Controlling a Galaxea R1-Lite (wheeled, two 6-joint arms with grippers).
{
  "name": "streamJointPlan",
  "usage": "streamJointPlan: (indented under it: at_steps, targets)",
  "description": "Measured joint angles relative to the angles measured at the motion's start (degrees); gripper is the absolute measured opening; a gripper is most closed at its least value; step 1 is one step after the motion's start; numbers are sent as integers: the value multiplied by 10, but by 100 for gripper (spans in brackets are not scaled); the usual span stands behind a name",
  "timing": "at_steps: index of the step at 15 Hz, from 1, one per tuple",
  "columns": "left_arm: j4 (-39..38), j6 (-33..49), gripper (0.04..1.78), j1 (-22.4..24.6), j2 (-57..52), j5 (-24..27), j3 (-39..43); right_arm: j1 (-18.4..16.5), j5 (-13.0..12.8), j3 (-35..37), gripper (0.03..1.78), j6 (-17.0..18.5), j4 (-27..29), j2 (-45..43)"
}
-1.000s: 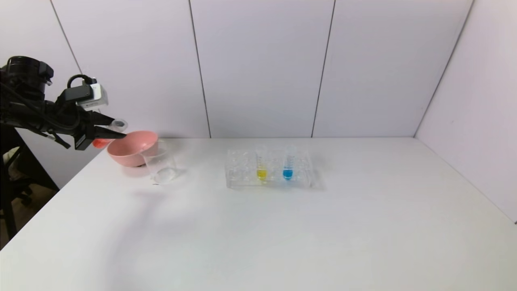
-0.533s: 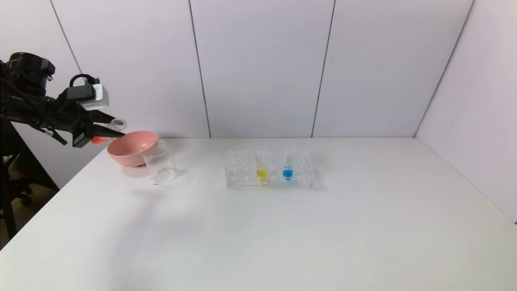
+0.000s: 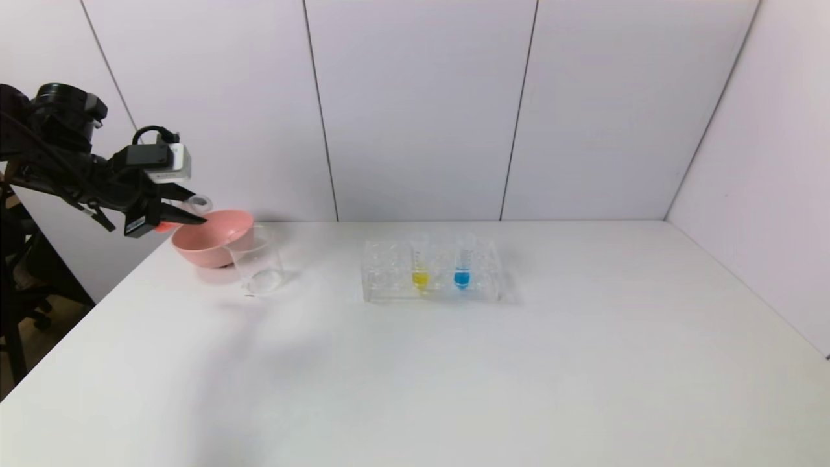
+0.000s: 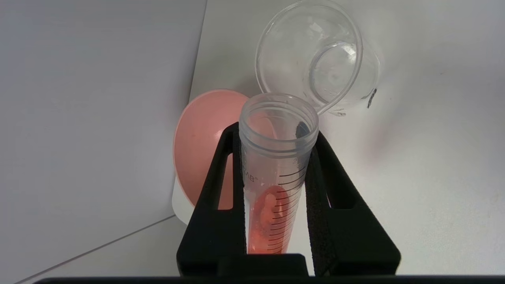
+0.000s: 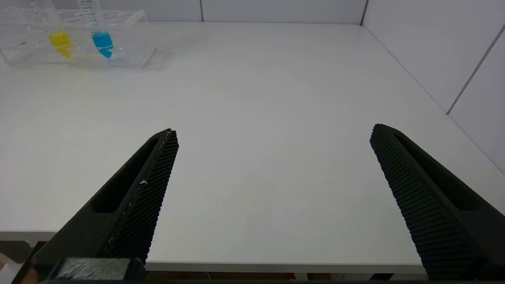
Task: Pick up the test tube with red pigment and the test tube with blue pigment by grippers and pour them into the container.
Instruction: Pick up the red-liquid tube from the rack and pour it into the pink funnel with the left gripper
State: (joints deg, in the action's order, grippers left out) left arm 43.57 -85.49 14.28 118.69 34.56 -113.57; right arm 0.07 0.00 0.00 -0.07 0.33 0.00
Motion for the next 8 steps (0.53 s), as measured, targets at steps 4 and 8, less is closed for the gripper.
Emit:
streamJointPlan:
  at_steps: [4, 8]
  targets:
    - [-1, 3, 45, -9, 2, -34, -3, 0, 0, 0, 177, 0, 0, 0]
    - [-2, 12, 45, -21, 5, -85, -6, 0, 0, 0, 177, 0, 0, 0]
